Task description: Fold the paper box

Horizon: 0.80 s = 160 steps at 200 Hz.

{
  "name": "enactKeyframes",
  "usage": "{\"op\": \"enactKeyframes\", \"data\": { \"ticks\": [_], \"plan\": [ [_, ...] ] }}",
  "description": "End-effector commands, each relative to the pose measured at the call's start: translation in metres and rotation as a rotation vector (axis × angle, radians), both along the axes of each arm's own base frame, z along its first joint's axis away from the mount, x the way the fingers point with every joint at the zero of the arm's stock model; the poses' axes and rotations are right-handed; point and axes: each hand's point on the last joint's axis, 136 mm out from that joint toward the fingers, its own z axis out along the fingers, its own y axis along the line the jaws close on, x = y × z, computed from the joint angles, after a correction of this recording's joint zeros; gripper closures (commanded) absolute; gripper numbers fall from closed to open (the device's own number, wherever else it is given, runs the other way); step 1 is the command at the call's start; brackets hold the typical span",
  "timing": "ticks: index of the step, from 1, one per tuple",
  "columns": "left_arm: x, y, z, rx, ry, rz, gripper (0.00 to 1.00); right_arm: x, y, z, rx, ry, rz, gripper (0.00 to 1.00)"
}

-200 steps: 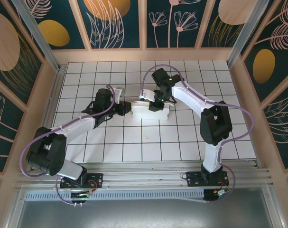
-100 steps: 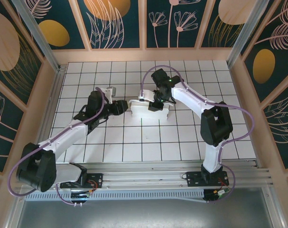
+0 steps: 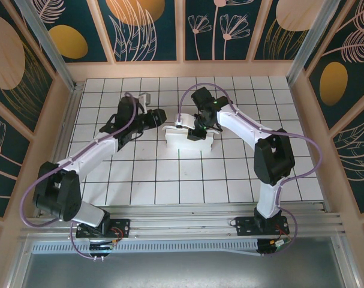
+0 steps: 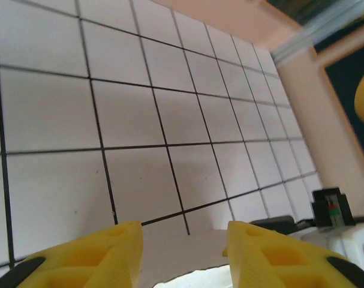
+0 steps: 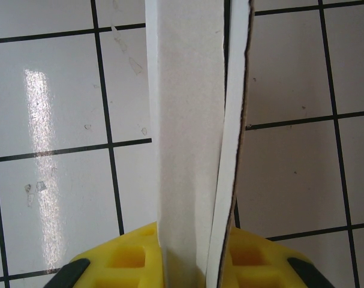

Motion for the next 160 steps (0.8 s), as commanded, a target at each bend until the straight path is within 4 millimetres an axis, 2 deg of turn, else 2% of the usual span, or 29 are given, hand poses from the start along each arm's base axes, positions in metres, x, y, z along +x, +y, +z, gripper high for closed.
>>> {"op": "enactKeyframes", "data": {
  "ticks": [1,29,49,70,92,129,144,160],
  "plan": [
    [-0.027,-0.014,-0.016,0.155,-0.073,-0.296,0.58,-0.006,-0.007,-0.023,-0.054,0.038,-0.019,0.82],
    [-0.038,-0.017,-0.018,0.199,-0.121,-0.4,0.6,-0.007,-0.006,-0.024,-0.054,0.043,-0.013,0.82],
    [-0.033,-0.01,-0.019,0.261,-0.139,-0.378,0.6,-0.007,-0.006,-0.024,-0.058,0.043,-0.013,0.82],
    [-0.027,0.001,-0.029,0.345,-0.133,-0.352,0.59,-0.007,-0.005,-0.023,-0.056,0.044,-0.012,0.82],
    [-0.026,0.002,-0.038,0.364,-0.115,-0.357,0.59,-0.007,-0.005,-0.023,-0.057,0.043,-0.012,0.82],
    [-0.021,0.002,-0.04,0.37,-0.136,-0.34,0.6,-0.007,-0.005,-0.023,-0.058,0.048,-0.012,0.82],
    [-0.017,0.002,-0.045,0.377,-0.127,-0.336,0.62,-0.008,-0.006,-0.023,-0.059,0.05,-0.014,0.82],
    [-0.015,0.001,-0.049,0.377,-0.117,-0.338,0.69,-0.008,-0.006,-0.023,-0.06,0.051,-0.015,0.82]
  ]
}}
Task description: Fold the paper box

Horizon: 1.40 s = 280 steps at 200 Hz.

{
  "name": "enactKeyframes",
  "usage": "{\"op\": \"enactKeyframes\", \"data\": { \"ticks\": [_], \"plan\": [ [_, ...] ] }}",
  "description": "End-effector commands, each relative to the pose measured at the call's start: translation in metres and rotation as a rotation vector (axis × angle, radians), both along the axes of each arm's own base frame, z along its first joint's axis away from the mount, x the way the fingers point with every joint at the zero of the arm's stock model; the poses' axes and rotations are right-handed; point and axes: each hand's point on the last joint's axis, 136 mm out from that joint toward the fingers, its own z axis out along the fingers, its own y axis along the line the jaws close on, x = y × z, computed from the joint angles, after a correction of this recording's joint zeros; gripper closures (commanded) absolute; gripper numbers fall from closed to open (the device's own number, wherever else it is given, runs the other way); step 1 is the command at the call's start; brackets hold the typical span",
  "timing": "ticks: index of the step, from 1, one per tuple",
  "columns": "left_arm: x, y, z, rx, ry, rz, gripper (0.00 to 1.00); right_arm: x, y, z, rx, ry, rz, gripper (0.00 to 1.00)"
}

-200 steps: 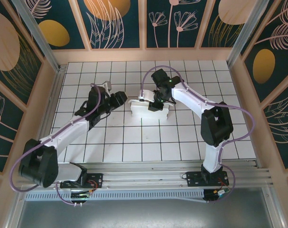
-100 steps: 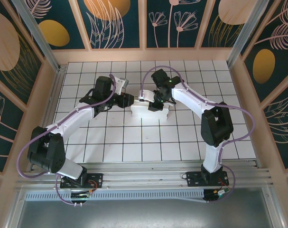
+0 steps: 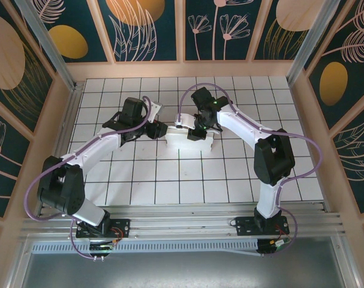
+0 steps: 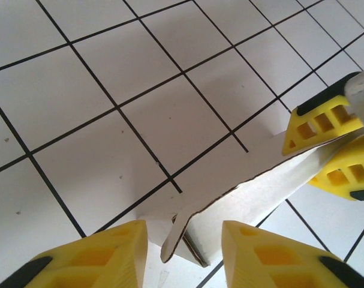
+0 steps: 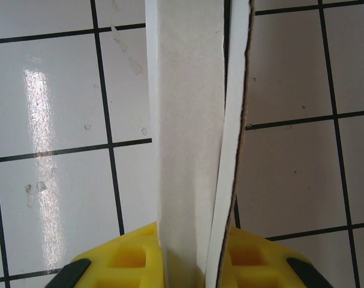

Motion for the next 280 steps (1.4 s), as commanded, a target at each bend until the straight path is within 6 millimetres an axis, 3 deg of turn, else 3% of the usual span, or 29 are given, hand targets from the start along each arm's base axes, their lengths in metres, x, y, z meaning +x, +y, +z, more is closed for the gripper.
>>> {"op": "enactKeyframes", "data": {
  "ticks": [1,30,52,99,230,257,280],
  "plan": [
    [0.008,-0.001,-0.003,0.017,-0.012,-0.007,0.69,-0.008,-0.006,-0.023,-0.06,0.05,-0.013,0.82],
    [0.006,-0.004,-0.005,0.004,-0.001,-0.025,0.74,-0.008,-0.008,-0.024,-0.064,0.051,-0.017,0.82],
    [0.003,-0.005,-0.006,-0.002,0.001,-0.035,0.85,-0.006,-0.007,-0.023,-0.063,0.037,-0.019,0.8],
    [-0.004,-0.009,-0.007,-0.039,0.001,-0.064,0.91,0.015,-0.004,-0.022,-0.084,-0.057,-0.12,0.67],
    [0.0,-0.012,-0.014,-0.016,-0.014,-0.095,0.92,0.027,0.003,0.011,0.034,-0.134,-0.158,0.41],
    [0.001,-0.014,-0.015,-0.019,-0.011,-0.097,0.92,0.03,0.007,0.018,0.064,-0.147,-0.155,0.4],
    [0.003,-0.015,-0.018,-0.017,0.004,-0.095,0.92,0.03,0.007,0.015,0.065,-0.131,-0.151,0.51]
  ]
}}
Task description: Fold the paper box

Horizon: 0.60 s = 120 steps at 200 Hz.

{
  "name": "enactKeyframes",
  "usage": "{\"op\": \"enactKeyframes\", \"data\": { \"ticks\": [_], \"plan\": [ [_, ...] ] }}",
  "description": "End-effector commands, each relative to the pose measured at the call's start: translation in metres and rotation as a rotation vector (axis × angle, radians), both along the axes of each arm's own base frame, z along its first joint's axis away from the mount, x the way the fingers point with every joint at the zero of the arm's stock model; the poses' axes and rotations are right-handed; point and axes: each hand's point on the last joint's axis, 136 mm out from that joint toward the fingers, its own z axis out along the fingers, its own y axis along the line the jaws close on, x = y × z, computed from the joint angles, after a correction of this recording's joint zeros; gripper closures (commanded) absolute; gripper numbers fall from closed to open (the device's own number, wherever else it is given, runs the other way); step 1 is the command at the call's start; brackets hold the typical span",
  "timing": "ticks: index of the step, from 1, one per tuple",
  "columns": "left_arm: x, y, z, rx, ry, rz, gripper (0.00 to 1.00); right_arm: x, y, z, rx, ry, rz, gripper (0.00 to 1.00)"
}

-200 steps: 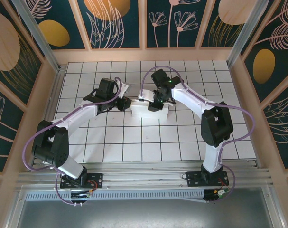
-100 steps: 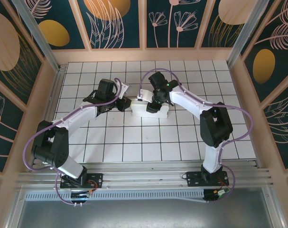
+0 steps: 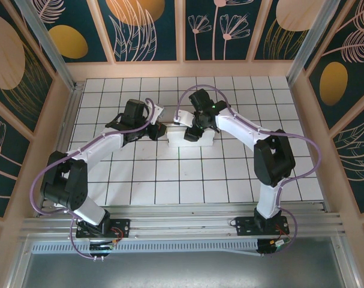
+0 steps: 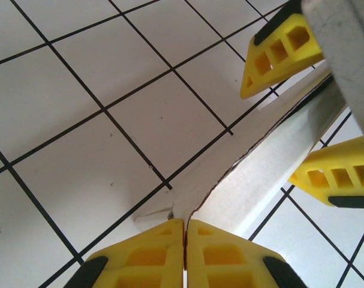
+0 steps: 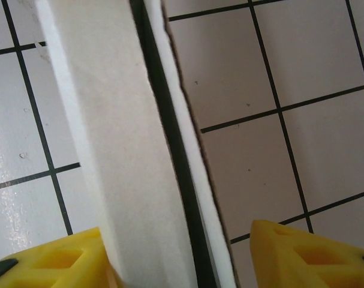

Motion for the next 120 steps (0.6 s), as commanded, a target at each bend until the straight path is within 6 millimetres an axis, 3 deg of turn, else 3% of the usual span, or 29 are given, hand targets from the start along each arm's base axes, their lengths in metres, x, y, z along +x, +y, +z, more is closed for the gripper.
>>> {"op": "enactKeyframes", "data": {
  "ticks": [1,43,85,120],
  "plan": [
    [0.001,-0.005,-0.004,-0.003,0.018,-0.029,0.92,0.003,0.002,0.016,0.053,-0.018,-0.007,0.52],
    [0.002,-0.008,0.002,-0.025,0.012,-0.026,0.91,0.004,-0.001,-0.005,0.006,0.027,-0.014,0.71],
    [0.001,-0.019,0.012,-0.135,0.114,0.008,0.87,0.005,0.005,-0.004,0.046,0.053,-0.013,0.72],
    [0.004,-0.023,0.024,-0.208,0.203,0.086,0.9,0.005,0.005,-0.008,0.037,0.069,-0.013,0.75]
  ]
}}
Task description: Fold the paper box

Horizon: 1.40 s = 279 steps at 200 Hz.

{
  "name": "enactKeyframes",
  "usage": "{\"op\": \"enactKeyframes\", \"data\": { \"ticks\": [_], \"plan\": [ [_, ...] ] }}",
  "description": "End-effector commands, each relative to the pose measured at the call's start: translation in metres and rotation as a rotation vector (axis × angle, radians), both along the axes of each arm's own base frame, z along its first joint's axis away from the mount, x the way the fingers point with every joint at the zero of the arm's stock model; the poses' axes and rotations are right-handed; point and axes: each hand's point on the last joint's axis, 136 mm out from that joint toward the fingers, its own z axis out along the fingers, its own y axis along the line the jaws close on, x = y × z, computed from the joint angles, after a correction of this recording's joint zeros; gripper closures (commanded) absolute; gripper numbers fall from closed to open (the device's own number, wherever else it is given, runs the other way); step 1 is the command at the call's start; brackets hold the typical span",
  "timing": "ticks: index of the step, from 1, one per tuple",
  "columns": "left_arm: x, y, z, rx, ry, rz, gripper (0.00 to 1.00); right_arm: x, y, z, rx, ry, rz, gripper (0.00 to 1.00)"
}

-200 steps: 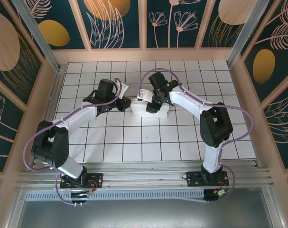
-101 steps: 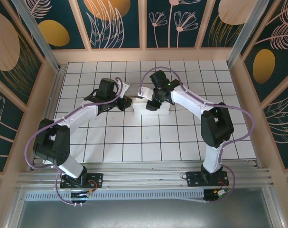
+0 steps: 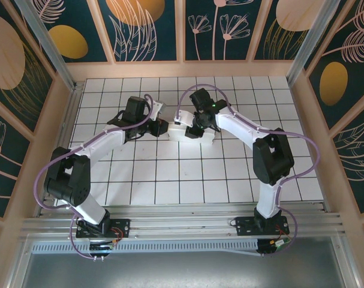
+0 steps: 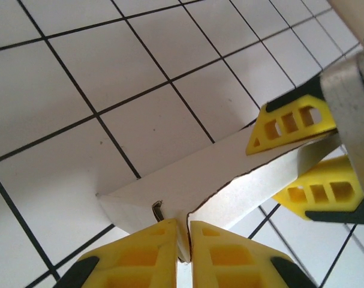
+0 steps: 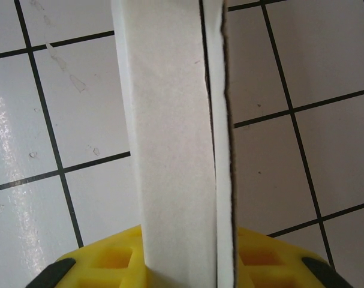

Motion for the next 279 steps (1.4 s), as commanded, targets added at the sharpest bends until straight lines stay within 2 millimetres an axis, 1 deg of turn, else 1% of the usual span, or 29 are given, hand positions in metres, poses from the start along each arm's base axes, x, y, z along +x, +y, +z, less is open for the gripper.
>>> {"op": "enactKeyframes", "data": {
  "ticks": [1,16,24,50,75,94,106,118,135,158,175,193,214,228,250,264,279],
  "plan": [
    [-0.007,-0.015,0.019,-0.113,0.098,0.007,0.9,0.006,0.004,-0.004,0.022,0.026,-0.023,0.75],
    [-0.007,-0.015,0.023,-0.13,0.105,0.018,0.92,0.005,0.004,-0.004,0.022,0.027,-0.023,0.75],
    [-0.008,-0.014,0.02,-0.124,0.11,0.018,0.92,0.005,0.004,-0.004,0.023,0.026,-0.023,0.75],
    [-0.01,-0.009,-0.003,-0.095,0.152,0.042,0.93,0.006,0.005,-0.004,0.026,0.026,-0.026,0.76],
    [-0.017,-0.008,-0.025,-0.096,0.202,0.056,0.93,0.007,0.005,-0.004,0.024,0.025,-0.031,0.76],
    [-0.016,0.005,-0.042,-0.022,0.197,0.103,0.93,0.008,0.005,-0.003,0.023,0.019,-0.032,0.8],
    [-0.015,0.013,-0.048,0.018,0.181,0.129,0.92,0.01,0.005,-0.003,0.024,0.009,-0.037,0.83],
    [-0.015,0.014,-0.05,0.027,0.171,0.129,0.89,0.01,0.006,-0.004,0.024,0.0,-0.033,0.84],
    [-0.012,0.011,-0.043,0.0,0.156,0.128,0.78,0.01,0.007,-0.008,0.023,-0.014,-0.027,0.85],
    [-0.007,0.009,-0.026,-0.034,0.114,0.131,0.77,0.01,0.002,-0.016,0.007,-0.017,-0.028,0.87],
    [-0.005,0.009,-0.01,-0.054,0.068,0.137,0.68,0.009,0.0,-0.023,-0.004,0.002,-0.027,0.88],
    [-0.004,0.01,0.008,-0.079,0.027,0.142,0.68,0.009,-0.001,-0.027,-0.003,0.019,-0.026,0.88],
    [-0.006,0.014,0.026,-0.102,-0.018,0.165,0.67,0.008,-0.001,-0.025,0.01,0.02,-0.023,0.89],
    [-0.007,0.016,0.042,-0.121,-0.052,0.178,0.67,0.008,0.0,-0.025,0.012,0.021,-0.02,0.89],
    [-0.004,0.02,0.065,-0.166,-0.083,0.223,0.67,0.008,0.0,-0.025,0.012,0.02,-0.017,0.89],
    [0.002,0.02,0.07,-0.159,-0.092,0.235,0.66,0.007,0.0,-0.025,0.012,0.022,-0.016,0.89],
    [0.008,0.014,0.065,-0.106,-0.101,0.179,0.67,0.007,0.0,-0.025,0.015,0.025,-0.016,0.89]
  ]
}}
